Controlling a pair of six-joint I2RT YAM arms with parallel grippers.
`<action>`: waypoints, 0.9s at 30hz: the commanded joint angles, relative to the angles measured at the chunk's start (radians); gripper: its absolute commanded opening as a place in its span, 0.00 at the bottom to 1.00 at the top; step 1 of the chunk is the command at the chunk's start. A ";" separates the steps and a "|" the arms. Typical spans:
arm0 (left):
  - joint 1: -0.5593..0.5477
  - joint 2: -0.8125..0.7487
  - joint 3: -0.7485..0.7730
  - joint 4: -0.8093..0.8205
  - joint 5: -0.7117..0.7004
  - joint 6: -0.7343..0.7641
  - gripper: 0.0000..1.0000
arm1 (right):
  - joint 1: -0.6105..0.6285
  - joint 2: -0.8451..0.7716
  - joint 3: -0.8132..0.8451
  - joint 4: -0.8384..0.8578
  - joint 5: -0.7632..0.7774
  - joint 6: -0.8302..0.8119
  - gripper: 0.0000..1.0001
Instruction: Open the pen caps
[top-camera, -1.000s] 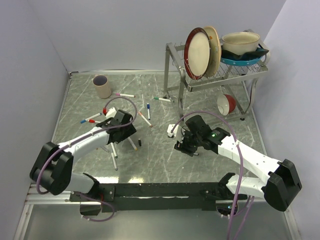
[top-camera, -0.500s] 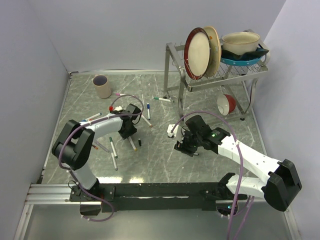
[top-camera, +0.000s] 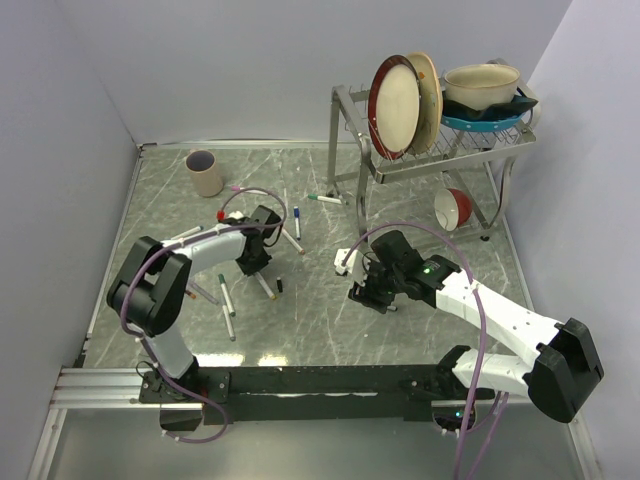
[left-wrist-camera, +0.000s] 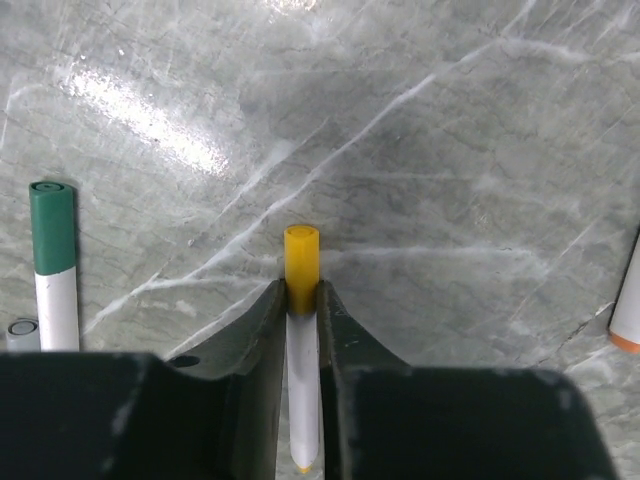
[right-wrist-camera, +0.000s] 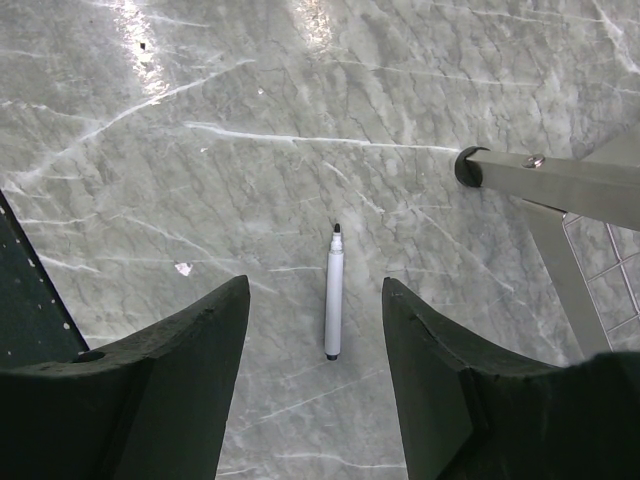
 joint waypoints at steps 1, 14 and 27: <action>0.020 -0.011 -0.052 -0.008 -0.064 0.008 0.15 | -0.007 -0.005 0.002 -0.003 -0.026 -0.018 0.64; 0.020 -0.482 -0.170 0.120 0.061 0.151 0.01 | 0.038 -0.071 0.061 0.029 -0.246 -0.021 0.64; 0.008 -0.901 -0.581 0.883 0.476 0.099 0.01 | 0.047 0.344 0.402 0.352 -0.556 0.644 0.76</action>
